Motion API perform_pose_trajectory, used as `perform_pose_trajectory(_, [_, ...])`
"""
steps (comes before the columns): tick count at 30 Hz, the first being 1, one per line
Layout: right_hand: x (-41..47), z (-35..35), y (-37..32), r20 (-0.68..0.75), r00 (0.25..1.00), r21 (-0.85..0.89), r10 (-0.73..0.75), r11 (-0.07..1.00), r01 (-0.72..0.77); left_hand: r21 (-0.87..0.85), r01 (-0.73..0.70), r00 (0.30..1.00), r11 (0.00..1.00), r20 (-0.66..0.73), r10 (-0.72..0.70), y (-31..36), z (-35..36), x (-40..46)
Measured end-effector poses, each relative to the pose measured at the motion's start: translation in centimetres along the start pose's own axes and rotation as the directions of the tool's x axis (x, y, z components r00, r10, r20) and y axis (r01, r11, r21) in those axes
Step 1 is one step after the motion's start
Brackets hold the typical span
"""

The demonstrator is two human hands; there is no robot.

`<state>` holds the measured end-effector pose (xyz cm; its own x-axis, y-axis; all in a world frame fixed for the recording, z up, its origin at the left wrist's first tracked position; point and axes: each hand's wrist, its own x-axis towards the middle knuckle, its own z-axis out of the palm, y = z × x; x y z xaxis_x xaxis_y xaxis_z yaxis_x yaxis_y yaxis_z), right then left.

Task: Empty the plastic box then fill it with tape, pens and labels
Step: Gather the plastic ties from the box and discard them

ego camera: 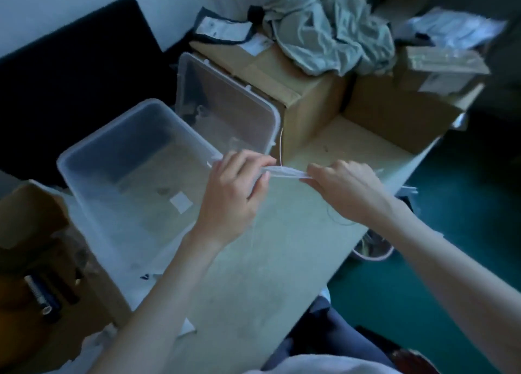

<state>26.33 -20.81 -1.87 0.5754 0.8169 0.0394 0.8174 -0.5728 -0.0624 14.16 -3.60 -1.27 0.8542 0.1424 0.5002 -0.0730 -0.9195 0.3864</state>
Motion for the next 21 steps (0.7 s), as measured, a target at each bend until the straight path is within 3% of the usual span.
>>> perform_pose_trajectory(3, [-3.5, 1.7, 2.5, 0.040, 0.996, 0.023, 0.080, 0.996, -0.081, 0.132, -0.162, 0.971, 0.978, 0.195, 0.134, 1.6, 4.0, 0.7])
perform_pose_trajectory(6, [-6.4, 3.6, 5.6, 0.065, 0.989, 0.068, 0.136, 0.988, -0.140, 0.159, -0.317, 0.885, 0.935, 0.404, 0.232, 3.5, 8.2, 1.3])
perform_pose_trajectory(10, [-9.1, 5.7, 9.9, 0.056, 0.984, 0.106, 0.170, 0.979, -0.176, 0.121, -0.375, 0.820, 0.919, 0.505, 0.268, 6.1, 13.6, 2.1])
perform_pose_trajectory(14, [-11.3, 7.6, 15.5, 0.095, 0.977, 0.111, 0.193, 0.973, -0.203, 0.051, -0.287, 0.807, 0.957, 0.551, 0.213, 9.0, 18.9, 4.2])
perform_pose_trajectory(17, [-12.8, 8.8, 19.5, 0.159, 0.956, 0.131, 0.245, 0.955, -0.267, -0.038, -0.191, 0.759, 0.981, 0.628, 0.173, 11.4, 22.8, 5.7])
perform_pose_trajectory(21, [-14.6, 10.7, 24.3, 0.217, 0.925, 0.184, 0.313, 0.917, -0.354, -0.143, 0.068, 0.656, 0.987, 0.752, 0.064, 14.5, 28.4, 7.3])
